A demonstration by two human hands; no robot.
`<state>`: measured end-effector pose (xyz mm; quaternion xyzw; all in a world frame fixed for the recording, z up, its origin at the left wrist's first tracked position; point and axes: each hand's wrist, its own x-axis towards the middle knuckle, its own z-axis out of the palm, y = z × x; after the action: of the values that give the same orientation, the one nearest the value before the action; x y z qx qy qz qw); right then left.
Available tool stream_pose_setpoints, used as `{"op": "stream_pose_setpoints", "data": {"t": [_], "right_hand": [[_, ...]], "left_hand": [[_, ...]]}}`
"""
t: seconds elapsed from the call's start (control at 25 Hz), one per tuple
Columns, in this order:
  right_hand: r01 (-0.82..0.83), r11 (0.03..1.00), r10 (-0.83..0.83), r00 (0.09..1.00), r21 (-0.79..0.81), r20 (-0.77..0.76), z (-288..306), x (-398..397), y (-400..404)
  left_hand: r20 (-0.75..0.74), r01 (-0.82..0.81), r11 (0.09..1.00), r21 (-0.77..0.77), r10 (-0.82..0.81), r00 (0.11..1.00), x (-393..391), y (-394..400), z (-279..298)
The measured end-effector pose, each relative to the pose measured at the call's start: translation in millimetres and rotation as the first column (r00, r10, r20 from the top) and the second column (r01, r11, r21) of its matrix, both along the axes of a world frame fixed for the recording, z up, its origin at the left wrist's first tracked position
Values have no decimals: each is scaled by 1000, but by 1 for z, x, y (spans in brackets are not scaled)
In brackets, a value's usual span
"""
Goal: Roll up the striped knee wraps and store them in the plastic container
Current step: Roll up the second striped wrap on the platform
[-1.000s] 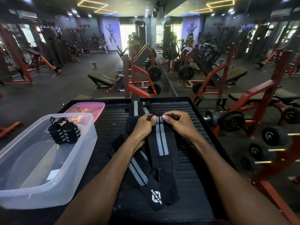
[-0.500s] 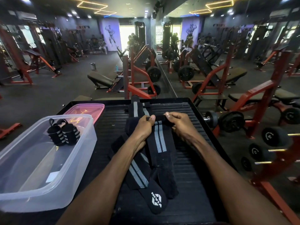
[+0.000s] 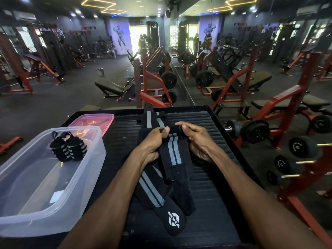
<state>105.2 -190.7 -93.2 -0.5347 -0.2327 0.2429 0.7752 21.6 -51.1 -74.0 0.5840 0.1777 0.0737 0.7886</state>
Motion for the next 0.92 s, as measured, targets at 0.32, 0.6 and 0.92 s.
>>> {"op": "stream_pose_setpoints", "data": {"t": [0.32, 0.6, 0.92], "right_hand": [[-18, 995, 13, 999, -102, -47, 6, 4, -1], [121, 981, -103, 987, -149, 125, 3, 5, 0], [80, 968, -48, 990, -239, 136, 6, 6, -4]], "left_hand": [[74, -94, 972, 215, 79, 994, 5, -1, -1], [132, -116, 932, 344, 75, 988, 1, -1, -3], [105, -200, 896, 396, 173, 979, 3, -1, -10]]}}
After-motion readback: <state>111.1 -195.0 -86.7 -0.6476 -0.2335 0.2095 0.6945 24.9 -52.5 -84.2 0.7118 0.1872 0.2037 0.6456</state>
